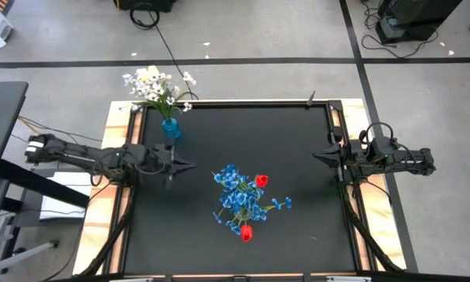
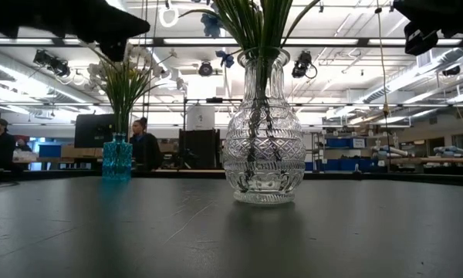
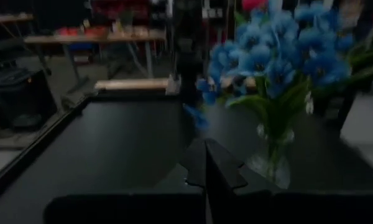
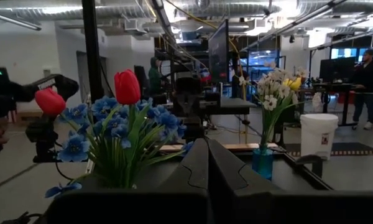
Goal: Sort flowers into vase by color
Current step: Return to Home Position
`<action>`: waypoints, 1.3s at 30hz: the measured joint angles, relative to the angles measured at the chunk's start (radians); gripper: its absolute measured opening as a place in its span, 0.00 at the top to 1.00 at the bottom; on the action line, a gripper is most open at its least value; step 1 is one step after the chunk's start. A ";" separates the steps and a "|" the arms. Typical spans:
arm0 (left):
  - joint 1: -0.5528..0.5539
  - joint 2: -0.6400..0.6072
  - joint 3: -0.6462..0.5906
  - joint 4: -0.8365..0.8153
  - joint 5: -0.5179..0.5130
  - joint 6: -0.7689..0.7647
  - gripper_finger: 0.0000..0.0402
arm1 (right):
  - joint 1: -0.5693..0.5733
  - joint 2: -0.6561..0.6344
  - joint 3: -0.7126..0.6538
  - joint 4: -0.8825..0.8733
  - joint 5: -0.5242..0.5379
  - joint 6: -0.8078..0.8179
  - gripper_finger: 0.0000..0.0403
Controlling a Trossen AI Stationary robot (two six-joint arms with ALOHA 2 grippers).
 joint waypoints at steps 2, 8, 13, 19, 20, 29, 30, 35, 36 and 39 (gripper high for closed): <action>0.012 0.002 -0.089 0.173 0.009 -0.039 1.00 | 0.000 0.000 0.000 0.000 0.000 0.000 0.99; 0.042 0.017 -0.320 0.585 -0.008 -0.129 1.00 | 0.000 0.000 0.000 0.000 0.000 0.000 0.99; 0.071 0.018 -0.330 0.582 0.008 -0.133 1.00 | 0.000 0.000 0.000 -0.020 0.092 0.016 0.99; 0.121 0.023 -0.330 0.553 0.050 -0.122 1.00 | 0.000 0.000 0.000 -0.083 0.128 0.023 0.97; 0.129 0.023 -0.330 0.549 0.056 -0.121 1.00 | 0.000 0.000 0.000 -0.084 0.100 0.014 0.98; 0.187 0.022 -0.330 0.549 0.100 -0.096 1.00 | 0.000 0.000 0.016 -0.096 0.078 -0.029 0.99; 0.192 0.022 -0.330 0.549 0.100 -0.092 1.00 | 0.000 0.000 0.032 -0.107 0.079 -0.036 0.99; 0.208 0.022 -0.330 0.548 0.129 -0.088 1.00 | -0.001 0.000 0.139 -0.191 0.074 -0.085 0.99; 0.212 0.022 -0.330 0.548 0.134 -0.088 1.00 | -0.001 0.000 0.159 -0.227 0.076 -0.091 0.99; 0.229 0.022 -0.330 0.548 0.141 -0.087 1.00 | -0.001 0.000 0.186 -0.313 0.078 -0.091 0.99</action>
